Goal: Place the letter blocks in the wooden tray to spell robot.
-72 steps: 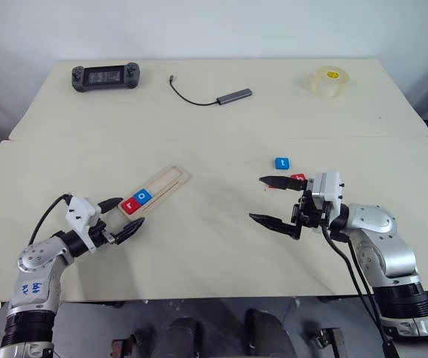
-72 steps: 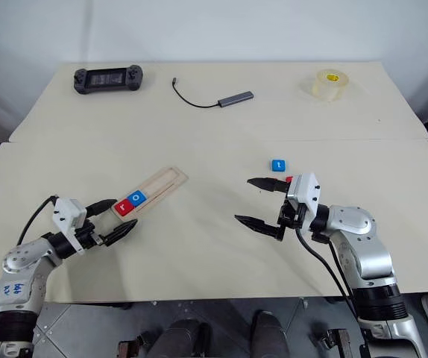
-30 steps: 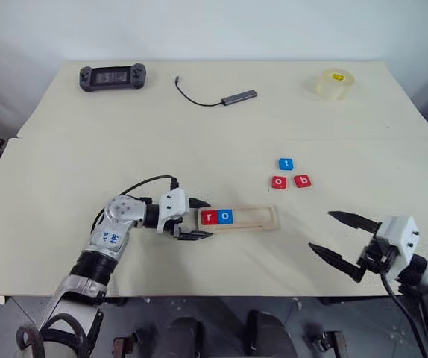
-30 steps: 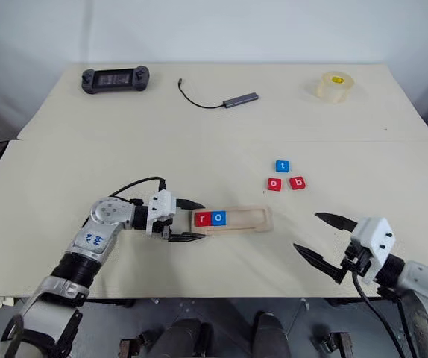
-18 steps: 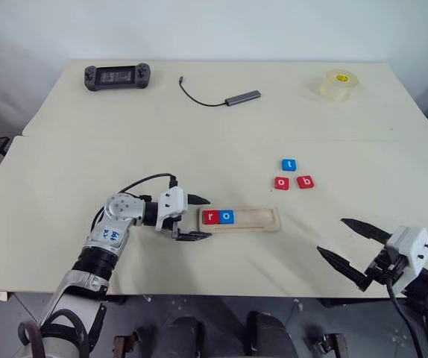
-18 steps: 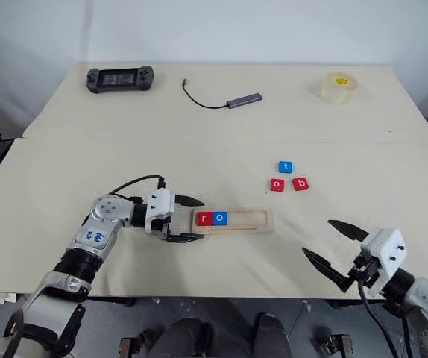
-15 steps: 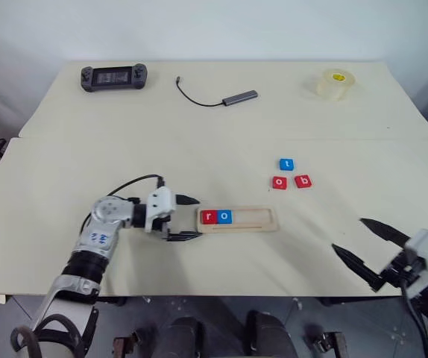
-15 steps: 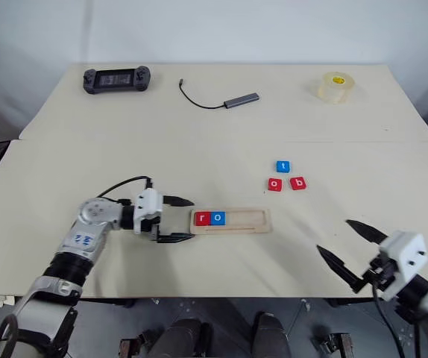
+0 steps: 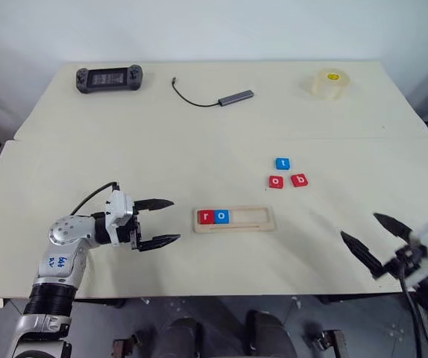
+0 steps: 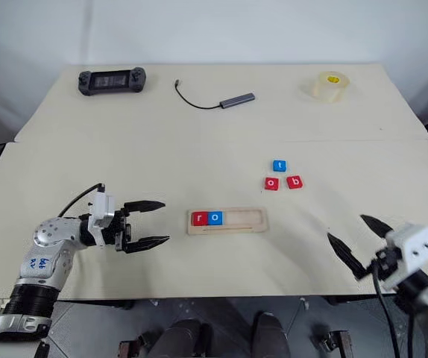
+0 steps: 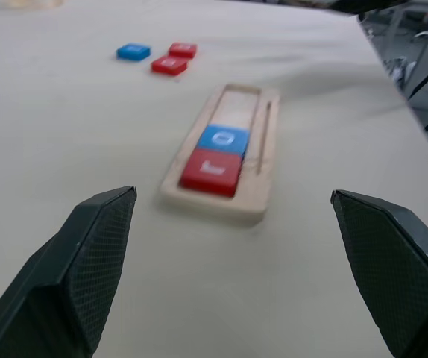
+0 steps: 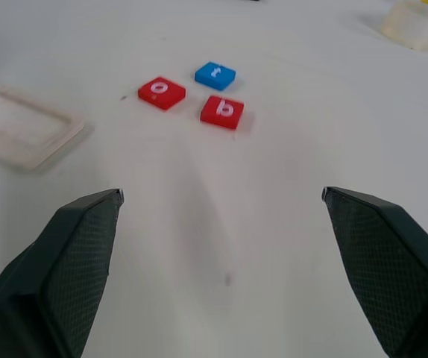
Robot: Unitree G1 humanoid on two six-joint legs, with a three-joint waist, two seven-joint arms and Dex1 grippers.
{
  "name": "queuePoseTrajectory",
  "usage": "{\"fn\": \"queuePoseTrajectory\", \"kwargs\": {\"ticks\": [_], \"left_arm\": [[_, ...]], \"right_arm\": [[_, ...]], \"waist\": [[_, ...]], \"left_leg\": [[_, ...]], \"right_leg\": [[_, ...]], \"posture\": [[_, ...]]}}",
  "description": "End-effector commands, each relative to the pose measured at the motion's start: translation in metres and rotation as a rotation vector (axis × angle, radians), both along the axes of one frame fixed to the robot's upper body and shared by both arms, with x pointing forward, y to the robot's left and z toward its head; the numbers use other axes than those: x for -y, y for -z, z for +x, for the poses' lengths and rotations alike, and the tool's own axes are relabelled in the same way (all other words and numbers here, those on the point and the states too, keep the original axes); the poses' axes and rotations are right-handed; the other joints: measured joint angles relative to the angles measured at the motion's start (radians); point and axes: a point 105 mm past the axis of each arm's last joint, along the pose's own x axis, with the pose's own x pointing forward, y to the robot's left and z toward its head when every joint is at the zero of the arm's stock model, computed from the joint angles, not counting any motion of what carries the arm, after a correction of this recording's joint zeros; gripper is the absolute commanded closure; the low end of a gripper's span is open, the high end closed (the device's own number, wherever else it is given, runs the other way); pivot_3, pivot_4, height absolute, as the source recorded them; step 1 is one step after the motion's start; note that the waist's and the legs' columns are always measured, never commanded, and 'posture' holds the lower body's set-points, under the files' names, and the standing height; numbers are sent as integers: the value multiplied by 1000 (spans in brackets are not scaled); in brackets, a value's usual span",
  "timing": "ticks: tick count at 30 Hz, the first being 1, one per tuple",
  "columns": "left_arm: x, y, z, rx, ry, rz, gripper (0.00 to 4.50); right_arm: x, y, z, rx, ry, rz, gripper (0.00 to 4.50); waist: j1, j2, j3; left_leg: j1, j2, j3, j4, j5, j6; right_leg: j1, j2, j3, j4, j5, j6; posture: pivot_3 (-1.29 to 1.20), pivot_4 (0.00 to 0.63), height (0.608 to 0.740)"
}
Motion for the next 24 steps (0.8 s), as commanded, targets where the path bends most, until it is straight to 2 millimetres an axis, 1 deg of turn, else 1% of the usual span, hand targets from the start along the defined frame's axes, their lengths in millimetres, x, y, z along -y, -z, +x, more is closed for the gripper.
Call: {"fn": "queuePoseTrajectory", "kwargs": {"ticks": [1,3,4,6,8,11,15,19,24], "left_arm": [[-1,-8,-10,11,24,-1,64],[0,-9,-13,13,29,-6,64],[2,-10,-15,16,31,-13,64],[5,-13,-17,17,43,-18,64],[7,-13,-19,16,53,-13,64],[9,-12,-21,16,42,-21,64],[9,-12,-24,12,16,-37,64],[6,-16,-20,45,-39,-53,64],[6,-18,-18,54,-50,-59,64]], "right_arm": [[-11,-36,31,-15,-14,22,0],[-17,-45,48,-74,-15,-4,0],[-22,-50,54,-101,-28,16,0],[-32,-54,67,-165,-51,-3,0],[-36,-54,76,-209,-52,-36,0],[-41,-44,87,-301,-39,-84,0],[-43,-38,93,-331,-31,-124,0],[-45,-39,96,-327,-34,-132,0],[-47,-37,97,-330,-32,-132,0]], "waist": [[-8,1,0],[-7,1,0],[-5,1,0],[1,1,0],[7,1,0],[13,1,0],[15,1,0],[15,1,0],[14,1,0]], "left_leg": [[0,0,0,0,0,0],[-1,0,0,0,0,0],[-1,0,-1,0,0,0],[-3,1,-4,0,0,0],[-4,1,-4,0,0,0],[-5,-1,-3,-1,0,0],[-5,-2,-3,-3,0,1],[-5,-2,-2,-3,0,1],[-4,-1,-1,-3,0,0]], "right_leg": [[0,0,0,0,0,0],[-1,-1,0,-1,0,0],[-1,0,0,-1,0,0],[0,0,0,-1,-1,-2],[-1,0,0,-2,-1,-2],[-2,-1,-1,-3,-1,-2],[-2,-1,-4,-3,-1,-2],[-2,0,-5,-3,-1,-1],[-2,0,-4,-3,0,-1]], "posture": [[0,150,740],[0,150,740],[0,150,740],[0,150,740],[0,150,740],[0,150,740],[0,150,740],[0,150,740],[0,150,740]]}}
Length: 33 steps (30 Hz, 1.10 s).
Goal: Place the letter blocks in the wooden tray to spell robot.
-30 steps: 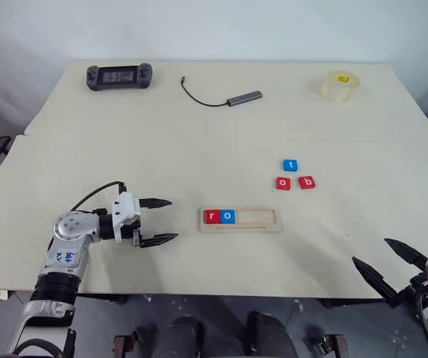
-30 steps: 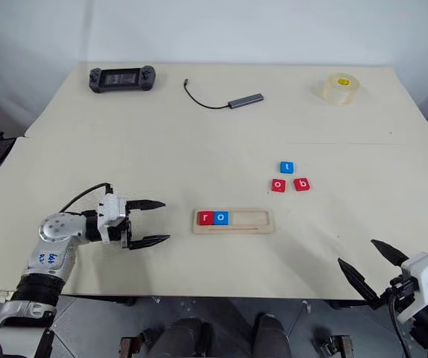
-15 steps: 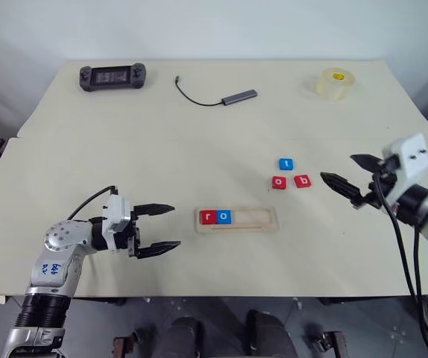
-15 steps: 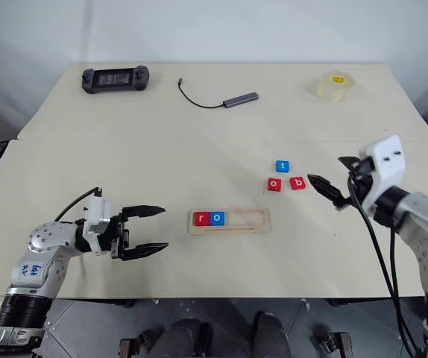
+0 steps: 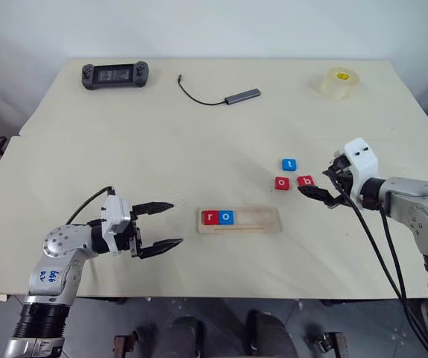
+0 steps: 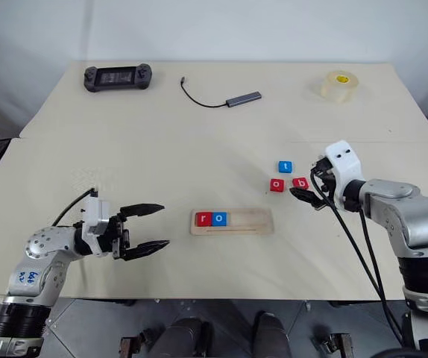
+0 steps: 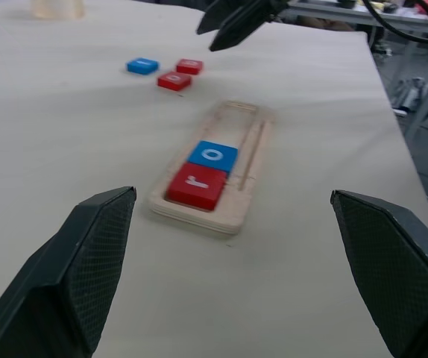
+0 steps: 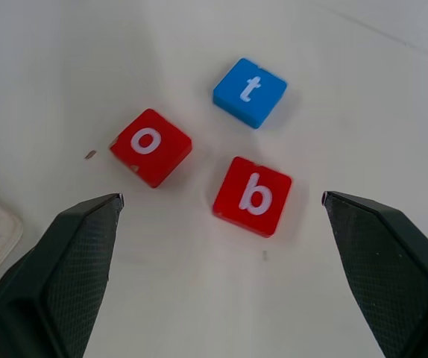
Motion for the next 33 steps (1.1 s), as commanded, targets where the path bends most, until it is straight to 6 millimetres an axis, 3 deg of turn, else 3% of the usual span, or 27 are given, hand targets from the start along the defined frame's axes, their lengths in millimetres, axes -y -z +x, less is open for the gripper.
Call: {"fn": "queuePoseTrajectory", "kwargs": {"ticks": [1,6,12,21,24,28,31,33], "left_arm": [[1,-12,-2,60,1,-16,64],[3,-12,-2,61,-1,-25,64],[7,-10,0,66,4,-27,64],[5,-10,3,78,-14,-30,64],[7,-8,2,73,-9,-33,0],[10,-9,2,74,2,-36,0],[13,-10,4,75,22,-41,0],[16,-9,6,72,34,-41,0]], "right_arm": [[-3,-8,1,37,-6,-8,0],[5,-7,9,62,47,1,0],[17,12,20,9,128,58,0],[6,31,27,20,185,116,0],[2,38,28,47,211,104,600],[-5,46,23,49,213,115,2032],[-6,39,20,86,237,123,2974],[-4,33,18,109,265,135,3038]], "waist": [[0,0,0],[1,0,0],[-1,0,0],[-9,0,0],[-9,0,0],[-17,0,0],[-20,0,0],[-19,0,0]], "left_leg": [[0,0,0,0,0,0],[0,0,0,0,0,0],[0,0,0,0,0,0],[0,0,1,0,0,0],[1,0,0,0,0,0],[1,0,1,0,0,0],[1,0,0,0,0,0],[1,0,0,0,0,0]], "right_leg": [[0,0,0,0,0,0],[0,0,0,0,0,0],[0,0,0,0,0,0],[0,1,0,0,0,0],[0,1,0,1,0,0],[0,1,0,1,0,0],[0,1,1,2,0,0],[0,1,1,2,0,0]], "posture": [[0,150,740],[0,150,740],[0,150,740],[0,150,740],[0,150,740],[0,150,740],[0,150,740],[0,150,740]]}}
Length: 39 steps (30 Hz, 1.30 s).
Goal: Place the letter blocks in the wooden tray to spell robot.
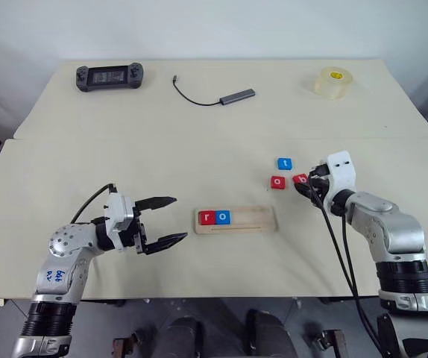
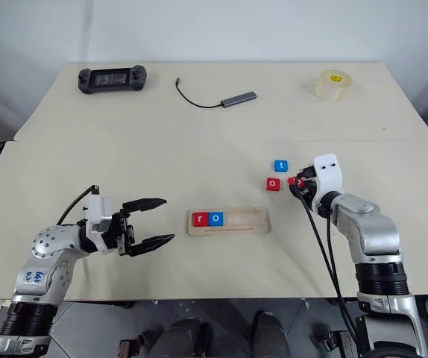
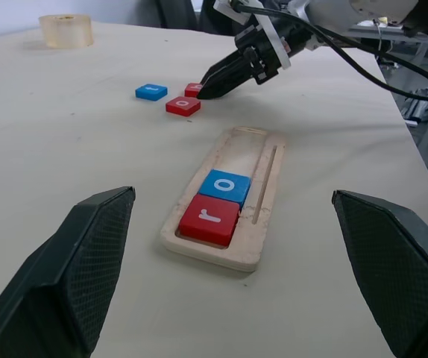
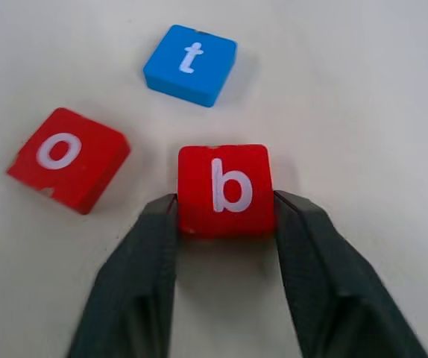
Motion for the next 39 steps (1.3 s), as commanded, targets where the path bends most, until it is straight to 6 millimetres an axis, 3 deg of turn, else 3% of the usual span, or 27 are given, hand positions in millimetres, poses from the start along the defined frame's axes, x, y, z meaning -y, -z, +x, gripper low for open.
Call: {"fn": "queuePoseTrajectory", "kwargs": {"ticks": [1,5,11,15,20,26,29,32,35,39], "left_arm": [[7,-3,2,23,31,-5,0],[14,-1,7,17,55,-17,0],[22,3,13,7,86,-25,0],[24,5,13,-2,111,-22,0],[26,1,15,1,137,-17,0],[22,-3,15,13,138,-4,0],[20,-5,16,24,124,-1,0],[17,-7,15,26,121,4,0],[15,-9,13,16,136,9,0],[17,-14,11,43,140,7,0]], "right_arm": [[5,-15,-4,59,52,2,3038],[10,-25,-17,103,71,-39,3038],[11,-28,-60,102,156,11,3038],[7,-18,-79,73,219,35,3038],[-10,3,-91,6,224,71,3038],[-10,7,-89,-17,204,80,1078],[-1,-6,-87,0,99,34,81],[5,-20,-90,-2,-111,-57,19],[5,-26,-97,-39,-382,-173,19],[16,-28,-92,-59,-657,-284,19]], "waist": [[0,0,0],[1,0,0],[6,0,0],[2,0,0],[0,0,0],[-1,0,0],[-1,0,0],[1,0,0],[0,-1,0],[-3,-2,1]], "left_leg": [[0,0,0,0,0,0],[0,0,0,0,0,0],[0,0,0,0,0,0],[0,0,1,0,0,0],[0,0,1,0,0,0],[0,-1,2,0,0,0],[0,-1,2,0,0,0],[-1,-2,2,0,1,1],[-1,-1,2,-1,1,2],[1,0,3,-1,1,2]], "right_leg": [[0,0,0,0,0,0],[-1,0,0,0,0,0],[-1,0,1,1,0,0],[-1,0,2,1,0,0],[-2,1,3,3,0,0],[-4,0,5,4,0,0],[-4,0,5,4,0,0],[-3,0,5,3,0,0],[-3,0,4,2,0,0],[0,1,3,0,0,1]], "posture": [[0,150,740],[0,150,740],[0,150,740],[0,150,740],[0,150,740],[0,150,740],[0,150,740],[0,150,740],[0,150,740],[0,150,740]]}}
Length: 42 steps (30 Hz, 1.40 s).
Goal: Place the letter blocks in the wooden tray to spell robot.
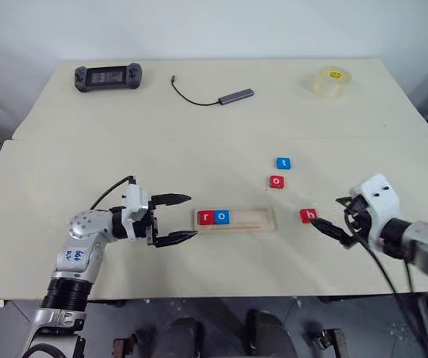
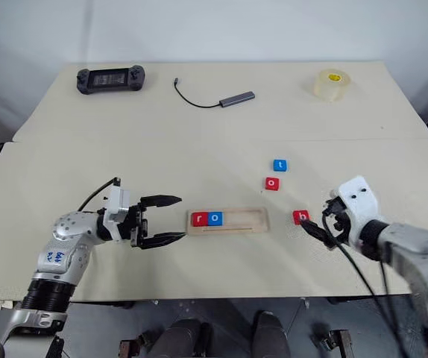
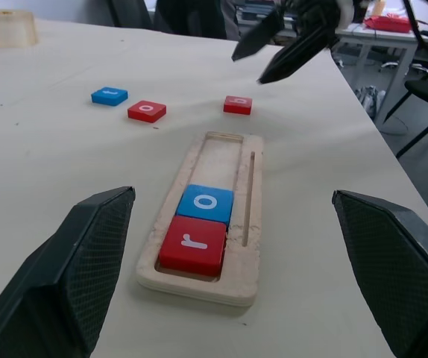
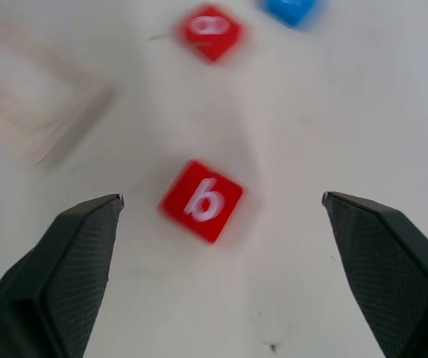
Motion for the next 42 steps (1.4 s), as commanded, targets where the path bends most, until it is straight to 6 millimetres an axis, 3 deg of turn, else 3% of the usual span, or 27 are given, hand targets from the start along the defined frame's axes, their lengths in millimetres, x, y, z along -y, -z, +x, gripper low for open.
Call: {"fn": "queuePoseTrajectory", "kwargs": {"ticks": [1,8,14,17,24,25,29,32,35,38,42], "left_arm": [[3,-12,-4,56,18,-13,0],[4,-9,-9,60,2,-12,0],[-1,-10,-10,66,-34,-8,0],[-5,-11,-8,71,-54,-4,0],[-4,-11,-8,73,-54,1,0],[-5,-11,-8,74,-55,1,0],[-8,-11,-8,78,-67,2,0],[-7,-10,-9,77,-70,1,0],[-9,-9,-11,73,-86,-3,0],[-10,-7,-16,63,-96,-8,0],[-9,-5,-20,45,-101,-17,0]], "right_arm": [[1,1,2,15,-237,-60,19],[16,26,36,-13,-397,-161,19],[11,37,49,-50,-449,-154,19],[7,38,52,-48,-466,-138,572],[10,37,54,-13,-466,-151,2923],[10,33,56,-4,-469,-166,3039],[-17,5,58,38,-543,-134,3039],[-36,-5,53,43,-597,-103,3039],[-76,-13,43,30,-689,-33,3039],[-108,-8,40,27,-736,-10,3039],[-121,7,45,26,-723,-79,3039]], "waist": [[-1,0,0],[-1,-1,0],[1,-1,0],[0,-1,0],[0,-1,0],[0,-1,0],[0,0,0],[-2,0,0],[-1,0,0],[0,0,0],[10,0,0]], "left_leg": [[0,0,0,0,0,0],[0,0,-1,2,0,0],[-1,0,-3,3,0,-1],[-1,0,-3,4,0,-1],[-1,1,-3,4,0,-1],[0,1,-3,4,0,-1],[0,1,-3,5,0,-1],[-1,1,-3,5,-1,-2],[-1,2,-4,4,-1,-2],[-1,2,-4,4,-1,-3],[-2,0,-5,5,-1,-2]], "right_leg": [[0,0,0,0,0,0],[1,-1,-1,-1,1,1],[2,-1,-3,-2,1,1],[2,-1,-4,-2,1,1],[3,-1,-4,-2,1,1],[3,-1,-4,-2,1,1],[3,-1,-3,-1,1,1],[2,-1,-3,-1,1,1],[2,-1,-4,-2,0,1],[1,-1,-4,-1,0,1],[1,-2,-4,-1,0,1]], "posture": [[0,150,740],[0,150,740],[0,150,740],[0,150,740],[0,150,740],[0,150,740],[0,150,740],[0,150,740],[0,150,740],[0,150,740],[0,150,740]]}}
